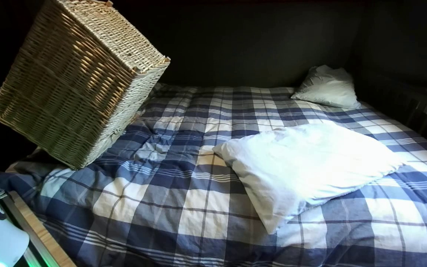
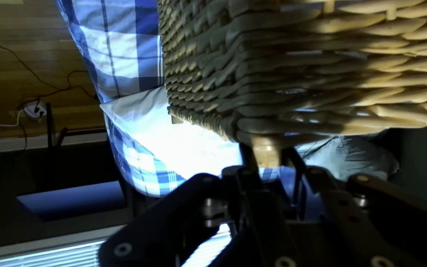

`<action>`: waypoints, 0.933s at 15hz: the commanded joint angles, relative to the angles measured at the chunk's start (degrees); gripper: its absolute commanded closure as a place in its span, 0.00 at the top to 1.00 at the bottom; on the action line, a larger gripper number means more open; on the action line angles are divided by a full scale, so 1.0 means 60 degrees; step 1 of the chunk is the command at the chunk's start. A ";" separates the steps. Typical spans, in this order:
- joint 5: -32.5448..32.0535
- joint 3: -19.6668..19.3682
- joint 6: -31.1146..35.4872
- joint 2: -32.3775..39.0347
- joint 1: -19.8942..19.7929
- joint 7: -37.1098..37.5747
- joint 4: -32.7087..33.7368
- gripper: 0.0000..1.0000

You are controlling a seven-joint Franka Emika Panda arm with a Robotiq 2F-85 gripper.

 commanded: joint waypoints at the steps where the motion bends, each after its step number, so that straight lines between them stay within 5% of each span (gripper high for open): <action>1: -0.0829 0.0313 -0.0312 0.0009 -0.0291 0.0803 0.1144 0.05; 8: -0.0898 0.0708 -0.1797 0.0174 -0.0359 0.1697 0.2102 0.05; 9: -0.0524 0.0661 -0.1768 0.0288 0.0257 0.1249 0.1306 0.05; 10: -0.0489 0.0657 -0.1927 0.0362 0.0307 0.1200 0.1312 0.22; 14: -0.0459 0.0674 -0.1951 0.0623 0.0625 0.1206 0.0924 0.22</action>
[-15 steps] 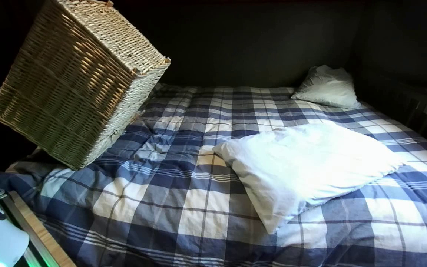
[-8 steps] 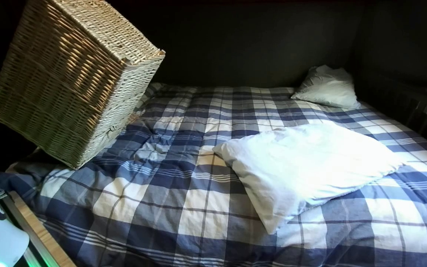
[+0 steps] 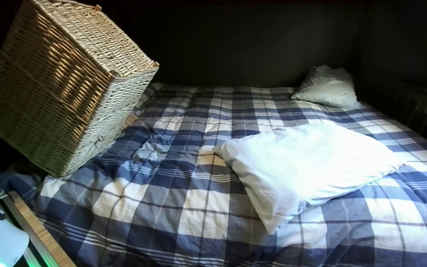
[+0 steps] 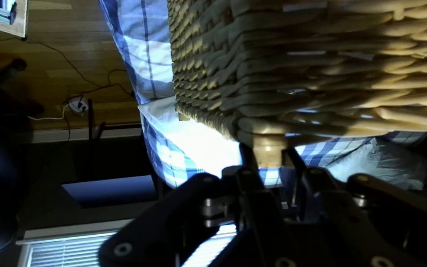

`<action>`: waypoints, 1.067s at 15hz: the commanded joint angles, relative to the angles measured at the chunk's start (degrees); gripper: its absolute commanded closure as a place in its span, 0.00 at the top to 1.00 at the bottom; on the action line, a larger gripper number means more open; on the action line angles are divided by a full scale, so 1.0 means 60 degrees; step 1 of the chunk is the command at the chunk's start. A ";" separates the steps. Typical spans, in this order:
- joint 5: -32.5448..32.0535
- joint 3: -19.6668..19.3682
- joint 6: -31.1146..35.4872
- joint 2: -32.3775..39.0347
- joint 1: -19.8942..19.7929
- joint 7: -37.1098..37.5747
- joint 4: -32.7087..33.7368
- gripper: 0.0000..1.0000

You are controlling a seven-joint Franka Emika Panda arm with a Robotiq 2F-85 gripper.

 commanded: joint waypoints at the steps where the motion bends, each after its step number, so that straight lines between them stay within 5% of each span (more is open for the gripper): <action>1: -0.0202 -0.0128 -0.0074 0.0208 0.0308 0.0197 0.0051 0.22; 7: -0.0200 -0.0129 -0.0072 0.0205 0.0321 0.0195 0.0054 0.22; 8: -0.0860 0.0053 -0.0008 0.0003 -0.0016 0.0380 0.0034 0.05; 16: -0.3119 -0.0649 -0.0162 -0.0175 -0.0131 -0.0003 0.0077 0.05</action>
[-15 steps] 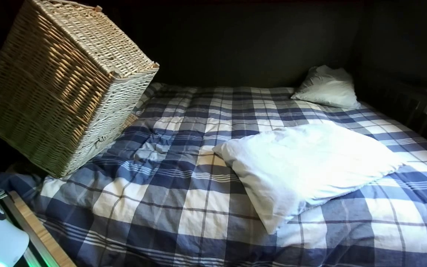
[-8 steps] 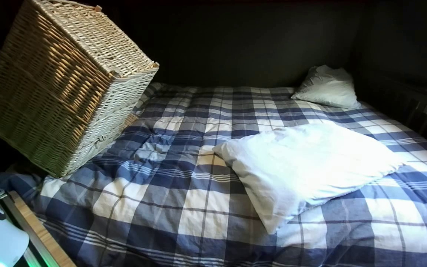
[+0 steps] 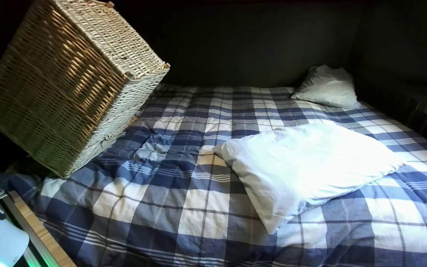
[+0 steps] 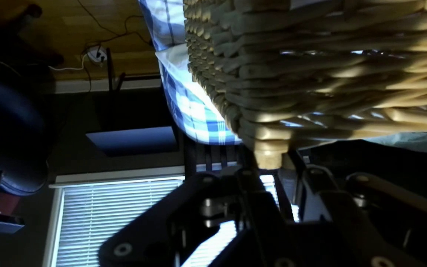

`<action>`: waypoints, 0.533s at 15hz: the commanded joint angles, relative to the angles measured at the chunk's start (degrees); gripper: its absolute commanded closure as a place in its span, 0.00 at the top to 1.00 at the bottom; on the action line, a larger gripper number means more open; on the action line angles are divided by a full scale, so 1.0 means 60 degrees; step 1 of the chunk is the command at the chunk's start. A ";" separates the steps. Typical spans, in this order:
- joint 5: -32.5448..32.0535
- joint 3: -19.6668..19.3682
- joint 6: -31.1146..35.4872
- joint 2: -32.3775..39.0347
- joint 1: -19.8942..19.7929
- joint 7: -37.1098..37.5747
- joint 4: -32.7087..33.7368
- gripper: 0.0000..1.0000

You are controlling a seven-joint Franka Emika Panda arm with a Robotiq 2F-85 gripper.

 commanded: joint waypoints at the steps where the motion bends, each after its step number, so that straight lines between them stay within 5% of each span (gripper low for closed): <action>1: -0.1478 -0.0416 -0.0180 -0.0261 -0.0120 -0.0113 0.0569 0.05; 8: -0.2900 -0.0745 -0.0017 -0.0087 -0.0136 -0.0630 0.1168 0.05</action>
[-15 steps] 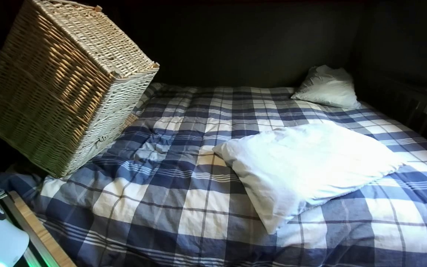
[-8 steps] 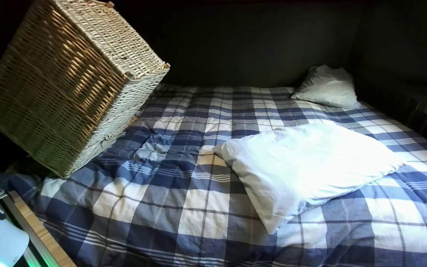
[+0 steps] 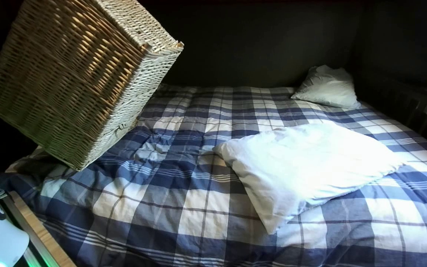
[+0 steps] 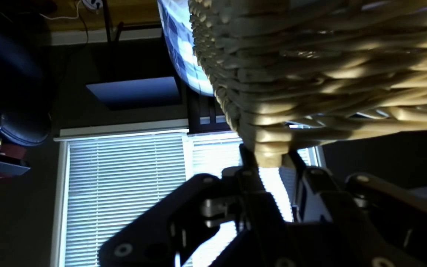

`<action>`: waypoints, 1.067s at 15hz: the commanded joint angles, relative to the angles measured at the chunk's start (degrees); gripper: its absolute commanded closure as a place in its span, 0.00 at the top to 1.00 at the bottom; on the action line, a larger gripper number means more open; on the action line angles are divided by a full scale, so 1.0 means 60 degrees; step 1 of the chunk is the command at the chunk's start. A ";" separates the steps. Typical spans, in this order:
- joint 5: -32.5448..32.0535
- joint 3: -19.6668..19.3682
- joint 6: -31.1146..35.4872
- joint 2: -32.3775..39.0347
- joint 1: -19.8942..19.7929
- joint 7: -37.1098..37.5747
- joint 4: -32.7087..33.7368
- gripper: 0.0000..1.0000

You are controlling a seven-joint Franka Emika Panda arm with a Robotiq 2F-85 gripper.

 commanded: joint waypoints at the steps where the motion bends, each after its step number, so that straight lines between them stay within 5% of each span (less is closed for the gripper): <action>1: -0.1353 -0.0072 0.0028 -0.0016 -0.0132 -0.0074 0.0819 0.05; 12: -0.3092 -0.0040 0.0398 0.0391 0.0432 -0.0433 0.0878 0.05; 14: -0.2761 0.0004 -0.0298 0.0560 0.0265 0.0197 0.1435 0.05; 16: -0.3379 0.0163 0.0392 0.0639 0.0627 -0.0002 0.0640 0.05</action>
